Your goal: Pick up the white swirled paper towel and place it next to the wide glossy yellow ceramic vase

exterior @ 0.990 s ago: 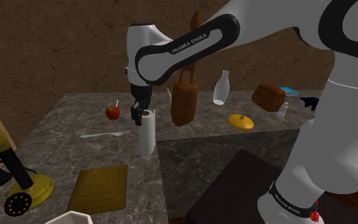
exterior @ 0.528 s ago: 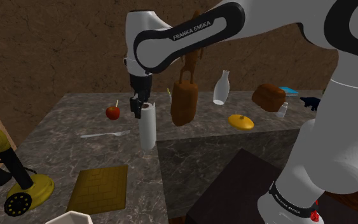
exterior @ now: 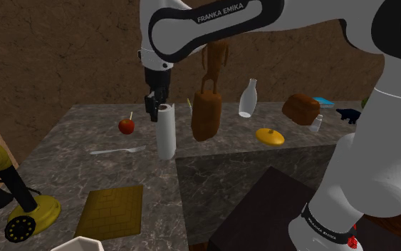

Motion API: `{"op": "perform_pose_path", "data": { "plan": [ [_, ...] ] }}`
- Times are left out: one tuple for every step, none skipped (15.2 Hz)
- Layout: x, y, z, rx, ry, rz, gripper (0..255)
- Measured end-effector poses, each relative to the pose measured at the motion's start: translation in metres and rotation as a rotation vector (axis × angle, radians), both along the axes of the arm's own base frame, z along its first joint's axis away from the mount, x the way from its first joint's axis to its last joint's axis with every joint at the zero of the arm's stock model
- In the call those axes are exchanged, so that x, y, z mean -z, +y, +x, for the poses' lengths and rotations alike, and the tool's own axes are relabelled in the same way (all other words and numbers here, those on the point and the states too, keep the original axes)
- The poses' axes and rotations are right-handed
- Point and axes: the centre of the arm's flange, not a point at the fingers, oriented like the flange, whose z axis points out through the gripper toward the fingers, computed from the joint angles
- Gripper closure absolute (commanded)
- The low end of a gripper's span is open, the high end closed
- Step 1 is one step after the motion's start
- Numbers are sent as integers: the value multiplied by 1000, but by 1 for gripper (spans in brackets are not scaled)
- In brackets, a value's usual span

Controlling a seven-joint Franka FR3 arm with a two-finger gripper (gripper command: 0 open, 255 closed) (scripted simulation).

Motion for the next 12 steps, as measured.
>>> {"op": "perform_pose_path", "data": {
  "plan": [
    [-4,1,1,0,0,0,255],
    [-10,2,0,0,0,0,255],
    [-15,2,0,0,0,0,255],
    [-20,1,0,0,0,0,255],
    [-25,2,0,0,0,0,255],
    [-30,1,0,0,0,0,255],
    [-35,2,1,0,0,0,255],
    [-42,2,-1,0,0,0,255],
    [-48,1,-1,0,0,0,255],
    [-53,1,-1,0,0,0,255],
    [-58,0,0,0,0,0,255],
    [-63,0,0,0,0,0,255]
  ]
}}
